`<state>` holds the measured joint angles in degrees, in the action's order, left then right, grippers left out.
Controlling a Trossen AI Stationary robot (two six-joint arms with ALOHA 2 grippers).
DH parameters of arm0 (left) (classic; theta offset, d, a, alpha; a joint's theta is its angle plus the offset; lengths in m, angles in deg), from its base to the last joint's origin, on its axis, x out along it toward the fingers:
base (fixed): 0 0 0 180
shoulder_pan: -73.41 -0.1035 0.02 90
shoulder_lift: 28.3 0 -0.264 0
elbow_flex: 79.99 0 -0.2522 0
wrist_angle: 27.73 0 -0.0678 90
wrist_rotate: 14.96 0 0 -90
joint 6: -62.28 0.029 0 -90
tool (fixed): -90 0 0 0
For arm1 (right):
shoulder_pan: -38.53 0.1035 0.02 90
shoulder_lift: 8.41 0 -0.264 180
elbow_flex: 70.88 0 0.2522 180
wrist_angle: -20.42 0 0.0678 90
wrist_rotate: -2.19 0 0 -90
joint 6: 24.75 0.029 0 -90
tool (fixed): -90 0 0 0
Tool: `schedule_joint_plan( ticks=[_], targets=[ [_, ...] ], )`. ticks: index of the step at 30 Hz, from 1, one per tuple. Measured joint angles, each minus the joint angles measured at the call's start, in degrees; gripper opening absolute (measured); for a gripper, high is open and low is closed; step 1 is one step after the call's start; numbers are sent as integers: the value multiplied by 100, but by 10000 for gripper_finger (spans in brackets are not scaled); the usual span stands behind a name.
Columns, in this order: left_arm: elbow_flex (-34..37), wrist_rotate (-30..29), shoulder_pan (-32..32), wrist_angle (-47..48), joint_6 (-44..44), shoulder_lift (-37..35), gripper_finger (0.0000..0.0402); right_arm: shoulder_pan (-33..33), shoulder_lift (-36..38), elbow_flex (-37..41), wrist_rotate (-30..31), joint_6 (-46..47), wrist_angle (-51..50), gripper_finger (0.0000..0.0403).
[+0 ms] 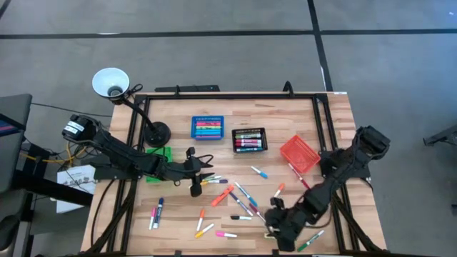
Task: Pick & Place Markers
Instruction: Put the light green highlighter pen into the blue basket
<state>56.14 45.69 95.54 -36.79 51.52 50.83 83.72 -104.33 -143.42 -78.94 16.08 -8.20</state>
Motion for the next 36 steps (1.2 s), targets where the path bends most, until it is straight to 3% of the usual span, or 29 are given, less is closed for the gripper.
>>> schedule_joint_plan(
  ticks=[5,9,17,28,36],
  targets=[
    [0,1,0,2,-2,0,131,500,0,-2,640,342,-54,176],
    [0,1,2,2,-2,0,131,738,-208,-4,649,820,-32,176],
    [0,1,0,2,-4,0,131,847,-1002,-98,609,825,137,175],
    [0,3,0,2,-4,0,131,796,-1459,-154,595,640,162,160],
    [0,3,0,2,-4,0,131,777,-1545,-157,733,71,77,110]
  ],
)
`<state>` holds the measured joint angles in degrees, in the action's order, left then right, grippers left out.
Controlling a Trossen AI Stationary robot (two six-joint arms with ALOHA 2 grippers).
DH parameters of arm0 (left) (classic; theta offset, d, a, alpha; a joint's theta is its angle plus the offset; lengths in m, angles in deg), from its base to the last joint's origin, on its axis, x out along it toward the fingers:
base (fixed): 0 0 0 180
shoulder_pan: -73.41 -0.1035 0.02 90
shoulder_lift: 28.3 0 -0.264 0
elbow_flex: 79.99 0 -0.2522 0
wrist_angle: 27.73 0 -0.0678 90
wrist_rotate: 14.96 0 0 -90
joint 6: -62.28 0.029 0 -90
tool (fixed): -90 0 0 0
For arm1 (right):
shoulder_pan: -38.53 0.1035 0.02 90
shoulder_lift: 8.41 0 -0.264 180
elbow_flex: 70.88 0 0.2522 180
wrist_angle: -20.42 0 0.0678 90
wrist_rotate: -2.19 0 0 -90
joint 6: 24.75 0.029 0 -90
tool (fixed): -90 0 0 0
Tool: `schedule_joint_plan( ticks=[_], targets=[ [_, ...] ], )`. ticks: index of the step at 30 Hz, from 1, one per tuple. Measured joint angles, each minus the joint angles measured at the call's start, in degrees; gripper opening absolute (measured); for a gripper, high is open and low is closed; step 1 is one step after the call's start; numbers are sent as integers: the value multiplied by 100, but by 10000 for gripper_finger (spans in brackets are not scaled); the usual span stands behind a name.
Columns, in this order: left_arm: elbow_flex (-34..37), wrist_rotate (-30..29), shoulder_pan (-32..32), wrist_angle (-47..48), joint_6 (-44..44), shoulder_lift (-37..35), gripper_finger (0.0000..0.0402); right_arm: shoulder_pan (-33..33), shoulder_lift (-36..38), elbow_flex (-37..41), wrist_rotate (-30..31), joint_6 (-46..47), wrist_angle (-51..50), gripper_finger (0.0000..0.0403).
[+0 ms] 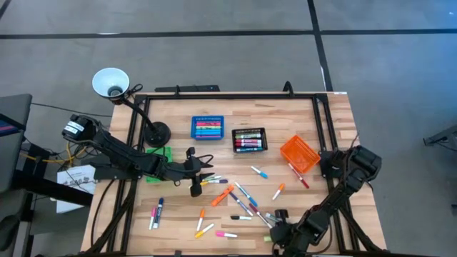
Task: Pick & Place Markers
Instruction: Put the light green highlighter pen into the blue basket
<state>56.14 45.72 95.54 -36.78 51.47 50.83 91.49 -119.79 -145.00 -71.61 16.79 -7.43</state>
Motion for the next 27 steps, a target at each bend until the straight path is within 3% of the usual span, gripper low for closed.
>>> schedule_joint_plan(
  ticks=[5,10,15,23,27],
  targets=[
    [0,0,0,0,0,0,131,-79,-8,16,25,3,161,69],
    [0,0,0,-4,0,0,131,-264,-62,-204,102,-318,370,67],
    [0,0,-1,-39,0,0,131,-675,-68,-634,858,-1160,425,80],
    [0,0,0,-42,0,0,131,-1644,-52,-1236,1773,-3055,402,70],
    [0,0,0,-42,0,0,131,-2237,-48,-1325,2155,-3407,388,72]
  ],
)
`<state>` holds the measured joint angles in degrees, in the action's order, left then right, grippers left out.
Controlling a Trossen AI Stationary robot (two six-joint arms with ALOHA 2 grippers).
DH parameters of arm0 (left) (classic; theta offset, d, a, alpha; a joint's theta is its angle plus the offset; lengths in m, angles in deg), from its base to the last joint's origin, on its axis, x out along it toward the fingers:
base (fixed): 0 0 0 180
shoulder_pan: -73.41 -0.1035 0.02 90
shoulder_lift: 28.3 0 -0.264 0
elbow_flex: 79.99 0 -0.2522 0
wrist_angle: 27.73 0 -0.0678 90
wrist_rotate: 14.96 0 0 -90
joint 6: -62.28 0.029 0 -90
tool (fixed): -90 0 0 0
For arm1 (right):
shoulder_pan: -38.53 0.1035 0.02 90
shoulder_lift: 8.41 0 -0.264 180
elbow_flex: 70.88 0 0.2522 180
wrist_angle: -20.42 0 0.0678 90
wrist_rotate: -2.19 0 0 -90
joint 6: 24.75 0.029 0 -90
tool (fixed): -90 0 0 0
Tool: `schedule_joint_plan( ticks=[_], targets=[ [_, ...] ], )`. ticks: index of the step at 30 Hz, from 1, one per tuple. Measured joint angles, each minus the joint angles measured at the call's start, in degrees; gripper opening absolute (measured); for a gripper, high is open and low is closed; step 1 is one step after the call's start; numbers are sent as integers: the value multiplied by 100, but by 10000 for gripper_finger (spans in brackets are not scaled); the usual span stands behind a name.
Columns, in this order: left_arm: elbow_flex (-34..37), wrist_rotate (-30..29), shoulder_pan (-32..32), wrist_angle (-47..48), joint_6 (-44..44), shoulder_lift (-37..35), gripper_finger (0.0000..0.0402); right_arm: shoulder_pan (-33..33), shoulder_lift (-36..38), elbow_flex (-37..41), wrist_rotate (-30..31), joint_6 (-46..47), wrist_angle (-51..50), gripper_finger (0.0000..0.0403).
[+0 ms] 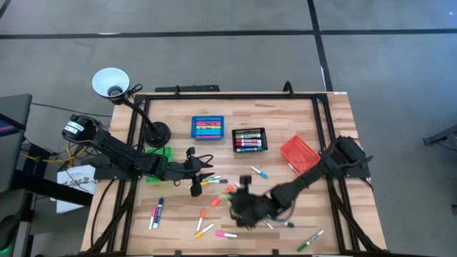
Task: Pick & Place Markers
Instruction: Put the light green highlighter pen into the blue basket
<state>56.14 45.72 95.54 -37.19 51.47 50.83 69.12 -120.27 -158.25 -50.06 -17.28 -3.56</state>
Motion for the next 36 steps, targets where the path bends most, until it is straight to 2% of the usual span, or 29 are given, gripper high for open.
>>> schedule_joint_plan(
  ticks=[6,12,17,23,27,31,36],
  targets=[
    [0,0,0,2,0,0,131,-810,4,-1,-19,-47,-20,74],
    [0,-60,-78,23,205,0,131,-1209,15,-1,-294,-150,-18,74],
    [0,-68,-173,96,295,-2,145,-1301,15,-1,-480,-199,-20,74],
    [0,5,-168,179,435,-4,194,-1311,17,-4,-485,-538,134,74],
    [0,30,-252,175,457,-4,216,-1311,17,-4,-490,-957,622,74],
    [0,79,-364,154,456,-7,215,-1320,20,-1,-452,-1279,928,75],
    [0,72,-312,138,455,-7,190,-1342,20,-4,-478,-1351,883,75]
  ],
)
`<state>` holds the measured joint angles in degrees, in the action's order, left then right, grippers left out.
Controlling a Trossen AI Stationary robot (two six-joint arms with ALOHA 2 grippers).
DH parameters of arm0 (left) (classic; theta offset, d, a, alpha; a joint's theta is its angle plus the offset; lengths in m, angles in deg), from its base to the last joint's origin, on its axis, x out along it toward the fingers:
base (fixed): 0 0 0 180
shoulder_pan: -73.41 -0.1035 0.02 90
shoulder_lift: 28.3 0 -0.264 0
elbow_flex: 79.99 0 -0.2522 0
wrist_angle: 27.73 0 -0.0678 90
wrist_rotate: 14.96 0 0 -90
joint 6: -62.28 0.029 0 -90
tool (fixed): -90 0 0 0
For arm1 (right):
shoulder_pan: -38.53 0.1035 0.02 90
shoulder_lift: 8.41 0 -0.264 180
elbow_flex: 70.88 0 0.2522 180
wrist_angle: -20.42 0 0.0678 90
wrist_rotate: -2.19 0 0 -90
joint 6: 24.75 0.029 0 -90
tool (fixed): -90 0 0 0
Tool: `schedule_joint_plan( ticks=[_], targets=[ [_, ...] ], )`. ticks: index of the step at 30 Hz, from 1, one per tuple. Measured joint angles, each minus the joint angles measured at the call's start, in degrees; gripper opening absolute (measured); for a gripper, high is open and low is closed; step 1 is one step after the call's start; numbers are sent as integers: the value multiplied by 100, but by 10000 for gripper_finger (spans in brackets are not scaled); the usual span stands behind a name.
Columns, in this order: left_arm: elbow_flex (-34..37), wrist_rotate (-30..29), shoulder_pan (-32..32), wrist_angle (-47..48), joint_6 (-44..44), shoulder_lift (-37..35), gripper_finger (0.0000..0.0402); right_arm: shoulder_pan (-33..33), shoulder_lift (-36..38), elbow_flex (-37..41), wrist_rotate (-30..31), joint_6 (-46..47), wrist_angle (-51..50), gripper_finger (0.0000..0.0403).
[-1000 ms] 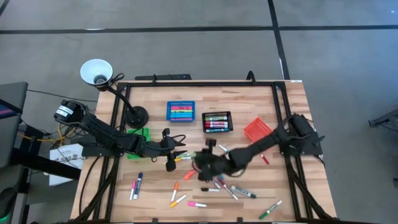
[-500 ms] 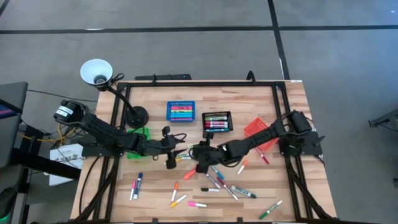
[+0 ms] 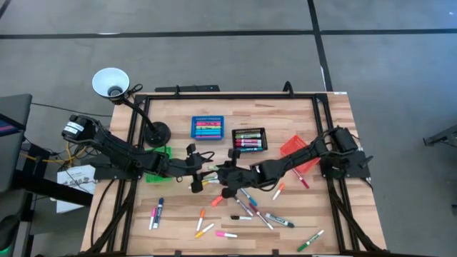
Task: Pick & Place Markers
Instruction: Put the light green highlighter pen into the blue basket
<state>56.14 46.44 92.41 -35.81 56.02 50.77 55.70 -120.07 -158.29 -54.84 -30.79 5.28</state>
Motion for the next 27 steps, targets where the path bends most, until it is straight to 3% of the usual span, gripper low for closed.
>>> schedule_joint_plan(
  ticks=[17,27],
  targets=[
    [0,18,13,-48,0,2,101,-44,2,0,-6,-4,44,82],
    [0,140,-2,-63,-7,4,87,-30,2,-2,-8,0,-25,176]
  ],
)
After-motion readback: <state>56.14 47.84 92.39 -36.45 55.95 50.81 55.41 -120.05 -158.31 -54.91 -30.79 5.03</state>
